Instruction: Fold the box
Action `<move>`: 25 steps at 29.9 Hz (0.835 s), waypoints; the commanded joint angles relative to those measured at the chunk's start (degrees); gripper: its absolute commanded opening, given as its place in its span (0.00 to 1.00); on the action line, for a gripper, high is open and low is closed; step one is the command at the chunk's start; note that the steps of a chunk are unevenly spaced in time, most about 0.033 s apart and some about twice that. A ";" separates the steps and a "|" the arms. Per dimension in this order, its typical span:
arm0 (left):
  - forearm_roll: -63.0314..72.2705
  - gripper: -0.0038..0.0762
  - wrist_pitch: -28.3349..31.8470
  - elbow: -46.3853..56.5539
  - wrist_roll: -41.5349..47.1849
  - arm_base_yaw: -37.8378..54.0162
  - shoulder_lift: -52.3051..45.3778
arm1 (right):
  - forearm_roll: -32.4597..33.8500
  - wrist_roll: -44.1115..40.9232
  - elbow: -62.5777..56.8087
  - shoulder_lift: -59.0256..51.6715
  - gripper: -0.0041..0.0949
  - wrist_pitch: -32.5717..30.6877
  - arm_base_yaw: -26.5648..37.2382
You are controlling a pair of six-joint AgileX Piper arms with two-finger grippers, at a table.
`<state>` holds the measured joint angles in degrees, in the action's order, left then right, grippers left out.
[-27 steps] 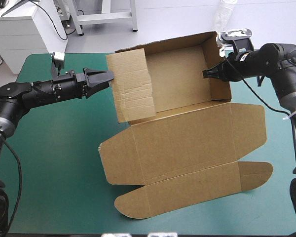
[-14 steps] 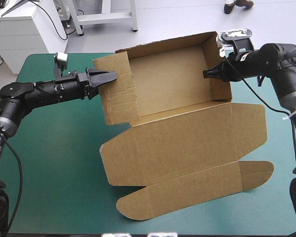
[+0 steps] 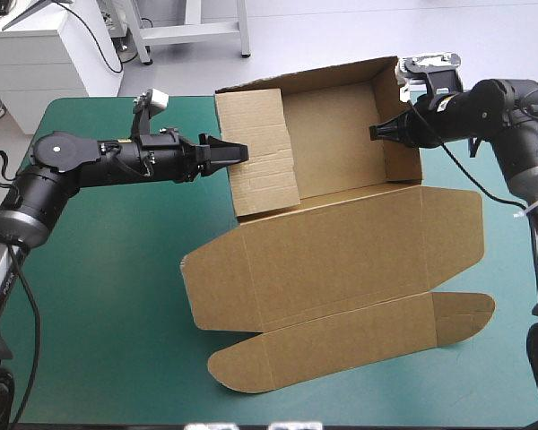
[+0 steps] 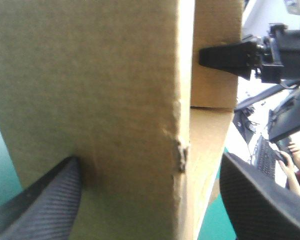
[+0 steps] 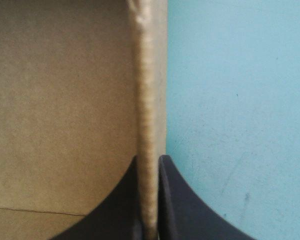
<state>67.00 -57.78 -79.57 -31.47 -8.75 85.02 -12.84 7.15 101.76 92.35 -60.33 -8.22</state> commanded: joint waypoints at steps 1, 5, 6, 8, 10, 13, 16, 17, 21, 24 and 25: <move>-2.00 0.70 4.71 -2.54 6.72 -2.72 -2.42 | -2.66 -0.79 1.93 -2.79 0.02 3.71 -0.15; -8.78 0.69 9.01 -2.54 14.64 -4.53 -2.42 | -2.76 -0.79 1.93 -3.02 0.03 3.61 -0.15; -10.73 0.68 9.92 -2.54 16.35 -5.00 -2.52 | -2.76 -0.79 1.93 -3.14 0.03 3.61 -0.15; -14.33 0.68 11.31 -2.54 18.83 -5.78 -2.52 | -2.76 -0.79 1.93 -3.56 0.03 3.71 -0.15; -17.08 0.68 12.77 -2.54 21.24 -6.71 -2.52 | -2.76 -0.79 1.93 -4.03 0.03 4.00 -0.15; -19.11 0.68 15.13 -2.54 22.05 -7.87 -2.52 | -2.55 -0.13 2.48 -5.17 0.03 4.28 -0.15; -19.70 0.68 17.40 -2.54 22.05 -8.58 -2.64 | -2.55 0.77 3.75 -5.59 0.03 3.16 -0.15; -19.70 0.68 18.08 -2.54 22.05 -9.01 -2.64 | -2.39 0.77 4.23 -5.59 0.03 2.90 -0.15; -20.20 0.64 18.85 -2.54 22.05 -8.98 -2.64 | -0.30 0.92 4.92 -5.74 0.03 2.74 -1.07; -20.79 0.62 19.70 -2.54 22.05 -8.98 -2.64 | 5.97 -0.46 4.92 -5.87 0.03 3.05 -4.00; -20.79 0.62 19.81 -2.54 22.05 -8.98 -2.64 | 8.43 -1.84 4.92 -5.87 0.03 3.60 -5.20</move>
<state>44.62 -41.31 -80.23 -9.73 -17.43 84.83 -7.92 7.36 104.45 89.50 -60.57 -10.84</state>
